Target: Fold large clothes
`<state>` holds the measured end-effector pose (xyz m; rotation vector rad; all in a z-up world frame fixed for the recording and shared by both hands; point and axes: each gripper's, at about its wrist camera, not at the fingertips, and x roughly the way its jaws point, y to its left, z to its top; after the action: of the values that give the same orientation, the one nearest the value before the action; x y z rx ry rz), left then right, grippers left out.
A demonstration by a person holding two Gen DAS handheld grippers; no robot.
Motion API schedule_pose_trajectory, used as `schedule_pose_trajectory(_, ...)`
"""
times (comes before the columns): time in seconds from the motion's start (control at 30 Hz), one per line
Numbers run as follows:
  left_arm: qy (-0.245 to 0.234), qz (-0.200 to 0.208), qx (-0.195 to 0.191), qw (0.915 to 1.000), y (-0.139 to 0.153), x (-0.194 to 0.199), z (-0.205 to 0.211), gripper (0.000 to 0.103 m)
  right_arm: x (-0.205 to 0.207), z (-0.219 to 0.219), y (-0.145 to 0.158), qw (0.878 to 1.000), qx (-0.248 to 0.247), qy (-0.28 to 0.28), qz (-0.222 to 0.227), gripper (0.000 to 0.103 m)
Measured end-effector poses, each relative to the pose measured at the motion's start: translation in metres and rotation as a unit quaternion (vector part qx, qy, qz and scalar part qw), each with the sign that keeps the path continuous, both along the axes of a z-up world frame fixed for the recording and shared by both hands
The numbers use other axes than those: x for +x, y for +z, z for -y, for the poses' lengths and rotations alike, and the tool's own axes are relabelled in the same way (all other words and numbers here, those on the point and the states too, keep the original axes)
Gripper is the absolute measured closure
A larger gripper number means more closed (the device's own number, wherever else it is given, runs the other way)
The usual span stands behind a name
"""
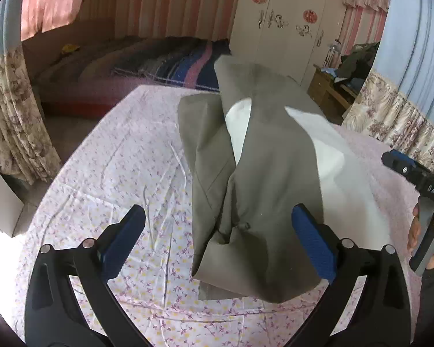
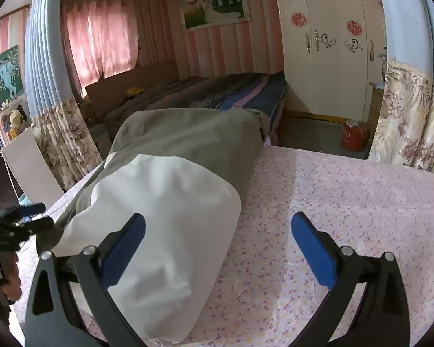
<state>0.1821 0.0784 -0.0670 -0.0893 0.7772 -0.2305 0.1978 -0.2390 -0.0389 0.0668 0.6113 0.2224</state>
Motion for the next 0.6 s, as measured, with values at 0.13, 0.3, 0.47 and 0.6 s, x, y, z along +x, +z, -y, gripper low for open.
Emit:
schedule_pose_trajectory(0.13,-0.008,-0.023,0.009,0.9997,-0.020,0.005,0.007,0.003,-0.001,-0.001,-0.006,1.000,-0.003,0.008,-0.014,0.002)
schedule_pose_trajectory(0.3,-0.020,-0.035,0.012,0.9991,-0.034,0.006,0.011,0.003,-0.001,0.003,-0.014,0.999,0.013,0.017,-0.031,0.002)
schedule_pose_trajectory(0.47,-0.037,-0.051,0.015,0.9979,-0.049,0.012,0.006,0.003,0.000,0.000,-0.022,0.998,-0.010,0.033,-0.050,0.002)
schedule_pose_trajectory(0.6,-0.050,-0.071,-0.009,0.9961,-0.059,0.020,0.003,0.003,-0.001,0.006,-0.023,0.998,0.000,0.031,-0.052,0.002)
